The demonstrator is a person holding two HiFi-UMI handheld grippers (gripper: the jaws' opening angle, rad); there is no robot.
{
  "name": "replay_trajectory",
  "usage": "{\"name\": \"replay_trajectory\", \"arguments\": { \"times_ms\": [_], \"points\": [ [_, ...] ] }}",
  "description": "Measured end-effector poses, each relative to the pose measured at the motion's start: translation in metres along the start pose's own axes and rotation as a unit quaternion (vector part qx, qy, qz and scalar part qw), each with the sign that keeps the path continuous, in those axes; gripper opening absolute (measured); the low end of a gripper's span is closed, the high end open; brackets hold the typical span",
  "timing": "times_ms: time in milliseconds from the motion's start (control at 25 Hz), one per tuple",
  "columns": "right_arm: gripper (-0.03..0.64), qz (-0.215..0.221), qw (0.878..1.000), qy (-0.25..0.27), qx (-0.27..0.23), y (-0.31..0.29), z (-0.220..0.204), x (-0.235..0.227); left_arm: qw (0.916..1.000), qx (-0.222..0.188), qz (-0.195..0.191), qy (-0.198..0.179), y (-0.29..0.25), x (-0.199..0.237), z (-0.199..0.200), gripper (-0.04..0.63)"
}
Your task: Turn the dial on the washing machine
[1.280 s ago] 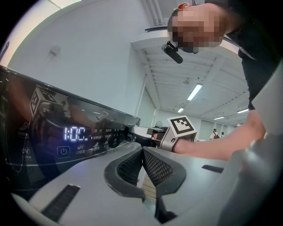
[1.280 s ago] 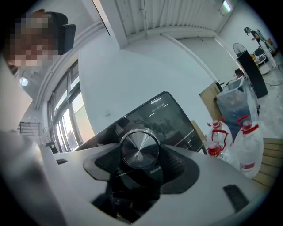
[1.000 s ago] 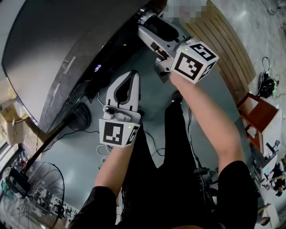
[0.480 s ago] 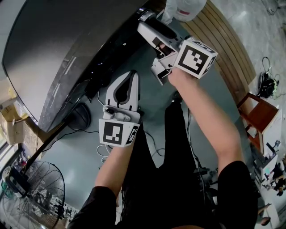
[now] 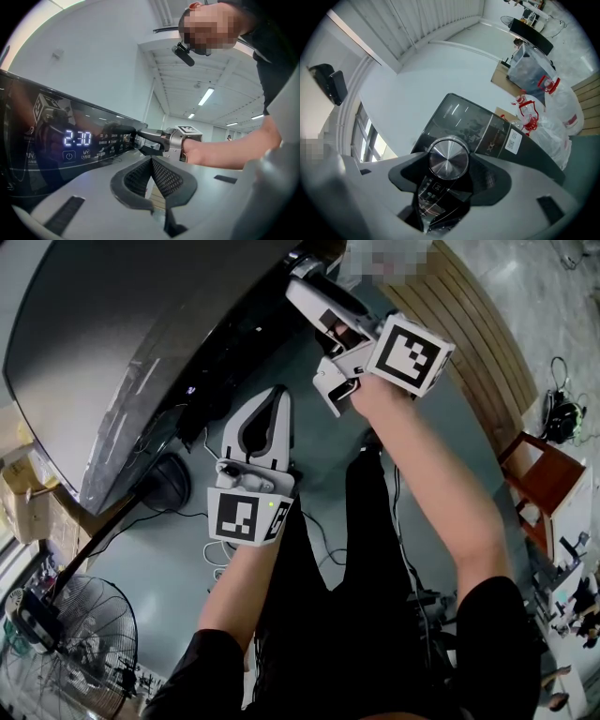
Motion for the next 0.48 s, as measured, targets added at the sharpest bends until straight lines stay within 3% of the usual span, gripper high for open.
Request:
{"name": "replay_trajectory", "arguments": {
  "times_ms": [120, 240, 360, 480],
  "points": [
    [0.284, -0.005, 1.000, 0.004, 0.000, 0.006, -0.001, -0.003, 1.0000, 0.005, 0.002, -0.001, 0.000, -0.001, -0.001, 0.015],
    [0.282, -0.021, 0.999, 0.044, -0.006, 0.025, -0.004, -0.003, 0.9999, 0.010, 0.003, -0.002, 0.004, 0.001, -0.001, 0.015],
    [0.183, -0.057, 0.988, 0.145, -0.017, 0.056, -0.007, -0.007, 0.9998, 0.016, 0.013, 0.000, 0.004, 0.000, -0.003, 0.015],
    [0.158, -0.076, 0.959, 0.271, -0.027, 0.090, -0.009, -0.009, 0.9994, 0.024, 0.021, -0.011, 0.002, -0.009, -0.008, 0.015]
  ]
}}
Point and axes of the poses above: the fingertips, and each gripper's own axes: y backward along the fingers, x to its left, z out of its top, the point moved 5 cm from there along y, backward along the fingers, and after that the axes turned 13 degrees about -z, right-handed, at the moved point
